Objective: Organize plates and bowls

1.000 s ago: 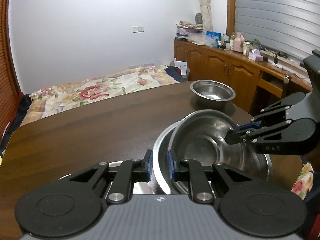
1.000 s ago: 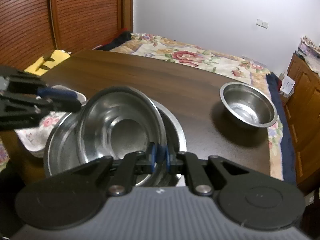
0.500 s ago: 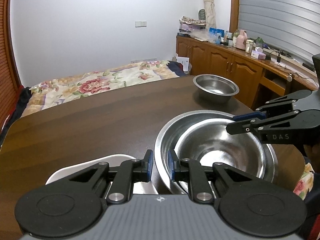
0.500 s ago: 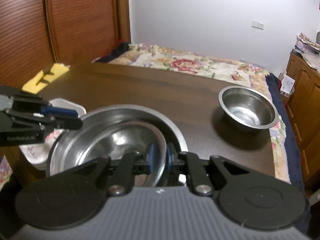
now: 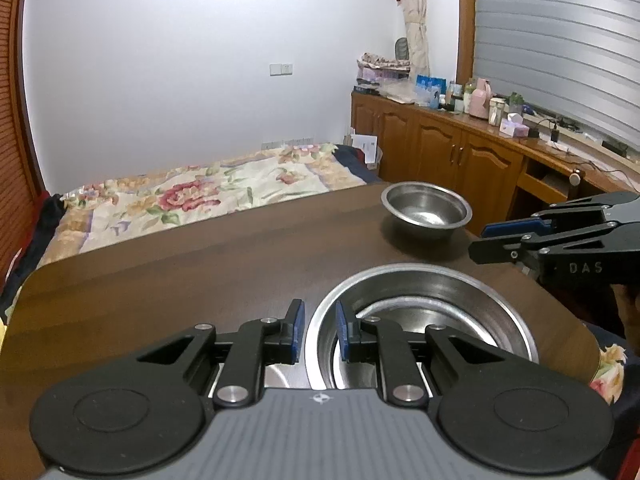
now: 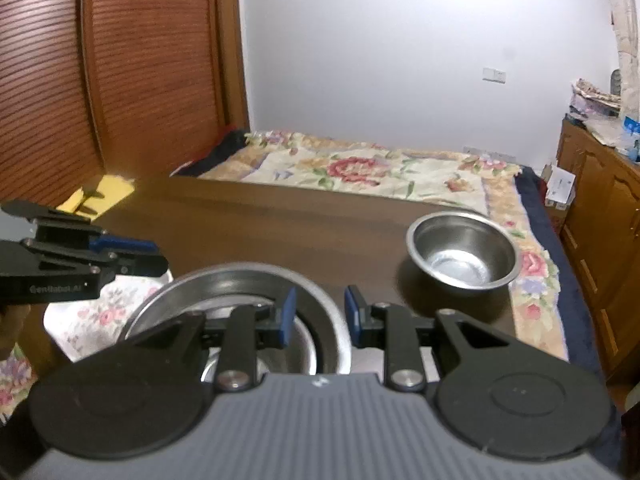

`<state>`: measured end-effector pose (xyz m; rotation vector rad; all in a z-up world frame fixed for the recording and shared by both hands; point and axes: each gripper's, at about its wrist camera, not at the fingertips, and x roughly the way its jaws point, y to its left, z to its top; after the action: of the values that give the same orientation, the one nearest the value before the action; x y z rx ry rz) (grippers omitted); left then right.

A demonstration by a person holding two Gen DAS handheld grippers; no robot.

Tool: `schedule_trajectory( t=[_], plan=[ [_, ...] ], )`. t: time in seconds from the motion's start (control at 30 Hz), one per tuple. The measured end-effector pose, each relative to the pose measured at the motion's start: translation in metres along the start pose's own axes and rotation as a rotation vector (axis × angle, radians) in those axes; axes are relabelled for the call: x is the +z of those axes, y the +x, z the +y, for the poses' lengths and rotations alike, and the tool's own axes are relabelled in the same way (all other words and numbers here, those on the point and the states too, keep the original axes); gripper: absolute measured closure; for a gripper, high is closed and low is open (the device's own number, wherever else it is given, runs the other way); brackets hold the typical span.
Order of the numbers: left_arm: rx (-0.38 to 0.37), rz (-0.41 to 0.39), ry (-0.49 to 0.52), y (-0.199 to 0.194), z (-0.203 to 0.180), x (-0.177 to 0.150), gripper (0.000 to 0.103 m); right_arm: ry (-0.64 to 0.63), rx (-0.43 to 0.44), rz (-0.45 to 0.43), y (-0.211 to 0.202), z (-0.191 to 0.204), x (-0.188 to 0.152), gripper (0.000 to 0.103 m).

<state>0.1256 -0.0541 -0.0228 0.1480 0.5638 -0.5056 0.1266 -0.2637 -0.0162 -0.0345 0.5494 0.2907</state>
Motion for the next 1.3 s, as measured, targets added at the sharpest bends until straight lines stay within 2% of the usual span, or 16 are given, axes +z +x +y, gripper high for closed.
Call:
schedule_trajectory(
  t=[0.1,0.17,0.3,0.37,0.43,0.6,0.67,0.73,0.83,1.07,1.3],
  plan=[
    [-0.003,-0.01,0.005,-0.001,-0.003,0.005,0.083,0.009,-0.02,-0.038,-0.007,-0.006,0.004,0.075],
    [-0.004,-0.015,0.012,0.0,-0.006,0.008,0.079,0.018,-0.033,-0.064,-0.012,-0.011,0.006,0.075],
    [-0.005,-0.03,0.019,-0.001,-0.012,0.013,0.059,0.034,-0.053,-0.096,-0.019,-0.02,0.007,0.074],
    [-0.015,-0.043,0.016,-0.002,-0.015,0.016,0.05,0.041,-0.061,-0.107,-0.021,-0.023,0.007,0.069],
    [-0.017,-0.053,0.021,0.0,-0.019,0.019,0.031,0.049,-0.073,-0.122,-0.023,-0.028,0.006,0.057],
    [-0.044,-0.083,0.053,0.01,-0.03,0.035,0.019,0.042,-0.107,-0.114,-0.018,-0.042,0.003,0.043],
    [-0.058,-0.086,0.062,0.016,-0.032,0.042,0.018,0.041,-0.123,-0.11,-0.012,-0.05,0.002,0.036],
    [-0.076,-0.086,0.067,0.025,-0.032,0.051,0.015,0.05,-0.118,-0.104,-0.006,-0.06,0.002,0.022],
    [-0.092,-0.082,0.075,0.037,-0.034,0.063,0.015,0.062,-0.113,-0.099,0.006,-0.073,0.004,0.009],
    [-0.109,-0.069,0.109,0.065,-0.039,0.088,0.015,0.042,-0.179,-0.09,0.035,-0.094,0.011,0.008],
    [-0.136,-0.053,0.105,0.091,-0.042,0.103,0.015,0.093,-0.164,-0.064,0.053,-0.115,0.013,0.008]
  ],
)
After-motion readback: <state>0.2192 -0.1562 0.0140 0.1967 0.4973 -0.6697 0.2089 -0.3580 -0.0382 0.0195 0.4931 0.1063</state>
